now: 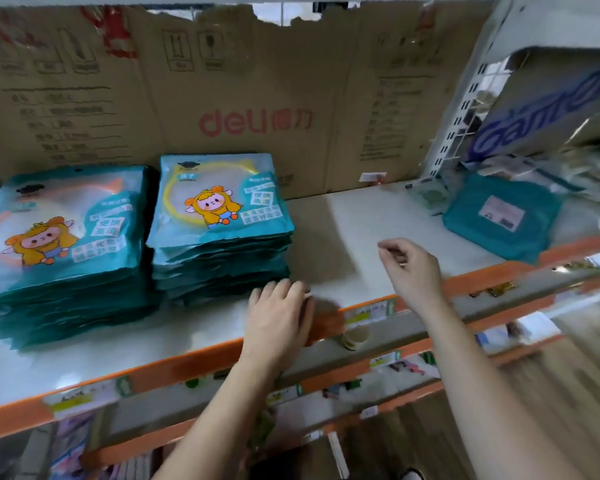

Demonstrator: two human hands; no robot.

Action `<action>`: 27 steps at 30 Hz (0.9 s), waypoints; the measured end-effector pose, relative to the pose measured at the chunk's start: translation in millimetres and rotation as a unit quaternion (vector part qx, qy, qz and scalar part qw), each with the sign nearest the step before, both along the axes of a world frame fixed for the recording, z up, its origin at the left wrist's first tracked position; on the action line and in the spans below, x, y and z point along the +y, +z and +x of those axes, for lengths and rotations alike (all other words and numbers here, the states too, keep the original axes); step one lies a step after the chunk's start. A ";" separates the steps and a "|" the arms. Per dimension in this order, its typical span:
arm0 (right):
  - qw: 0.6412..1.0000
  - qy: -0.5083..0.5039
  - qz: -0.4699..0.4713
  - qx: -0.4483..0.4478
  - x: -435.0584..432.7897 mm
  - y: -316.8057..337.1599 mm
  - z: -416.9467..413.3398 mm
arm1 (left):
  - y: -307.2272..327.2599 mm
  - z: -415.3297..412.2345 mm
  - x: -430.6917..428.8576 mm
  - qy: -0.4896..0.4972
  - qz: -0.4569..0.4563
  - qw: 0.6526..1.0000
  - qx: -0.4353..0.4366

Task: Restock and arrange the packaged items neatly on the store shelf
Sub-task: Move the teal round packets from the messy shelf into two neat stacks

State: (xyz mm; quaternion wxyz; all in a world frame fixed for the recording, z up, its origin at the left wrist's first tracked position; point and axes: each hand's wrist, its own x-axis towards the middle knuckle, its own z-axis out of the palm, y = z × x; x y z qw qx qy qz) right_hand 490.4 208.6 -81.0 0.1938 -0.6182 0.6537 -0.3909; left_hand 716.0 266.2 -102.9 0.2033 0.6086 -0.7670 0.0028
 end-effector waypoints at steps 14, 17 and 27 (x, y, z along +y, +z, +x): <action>0.996 -0.060 -0.018 0.056 49.3 8.0 -278.2 | 28.4 -319.4 -42.0 -0.158 -0.010 0.986 0.057; 0.995 -0.082 -0.012 0.046 61.9 11.3 -335.8 | 28.7 -379.6 -42.5 -0.175 -0.006 0.982 0.065; 0.989 -0.138 -0.012 0.042 53.2 -2.8 -467.2 | 28.2 -517.7 -81.0 -0.217 0.020 0.974 0.066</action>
